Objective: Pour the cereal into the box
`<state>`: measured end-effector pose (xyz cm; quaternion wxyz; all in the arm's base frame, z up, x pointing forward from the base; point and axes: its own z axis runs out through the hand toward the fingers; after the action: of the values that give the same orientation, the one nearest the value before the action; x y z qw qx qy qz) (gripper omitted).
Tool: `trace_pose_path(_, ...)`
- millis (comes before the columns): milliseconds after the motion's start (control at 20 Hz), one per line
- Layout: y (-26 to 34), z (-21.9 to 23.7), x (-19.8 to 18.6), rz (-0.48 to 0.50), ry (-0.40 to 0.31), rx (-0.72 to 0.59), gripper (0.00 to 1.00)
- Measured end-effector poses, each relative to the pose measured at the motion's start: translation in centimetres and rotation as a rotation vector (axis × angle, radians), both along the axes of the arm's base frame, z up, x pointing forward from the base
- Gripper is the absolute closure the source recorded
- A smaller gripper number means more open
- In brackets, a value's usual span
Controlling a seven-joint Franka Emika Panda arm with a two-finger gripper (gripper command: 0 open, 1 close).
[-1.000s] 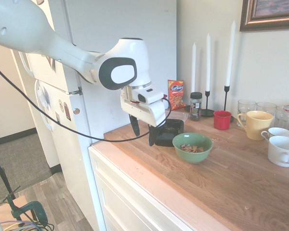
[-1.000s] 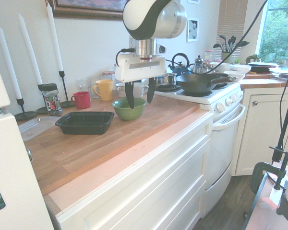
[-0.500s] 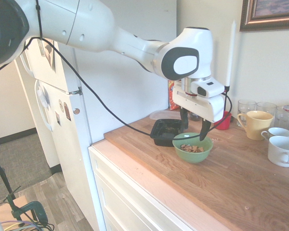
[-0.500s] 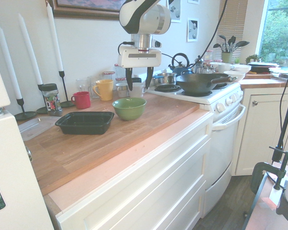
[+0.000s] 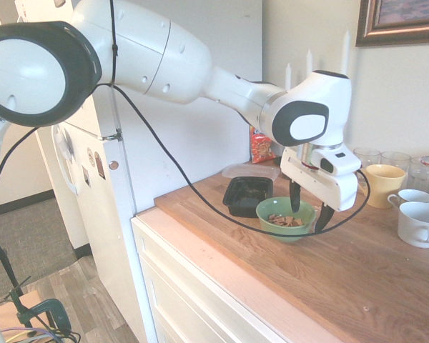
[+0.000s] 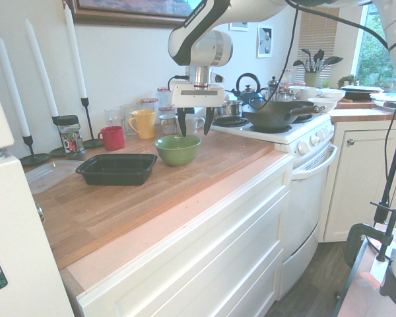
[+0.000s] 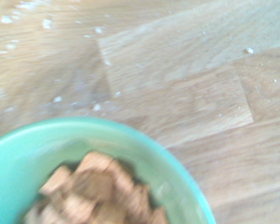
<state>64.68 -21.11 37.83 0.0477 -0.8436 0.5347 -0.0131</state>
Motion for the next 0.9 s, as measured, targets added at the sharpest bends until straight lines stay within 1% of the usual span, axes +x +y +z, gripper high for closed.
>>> trace_pose_path(200, -0.5, -3.1, 0.4, -0.018, 0.021, -0.006, 0.00)
trace_pose_path(250, -0.5, -3.6, 0.4, -0.018, 0.024, -0.007, 1.00)
trace_pose_path(900, -0.2, -4.1, 0.6, -0.015, 0.026, -0.009, 1.00)
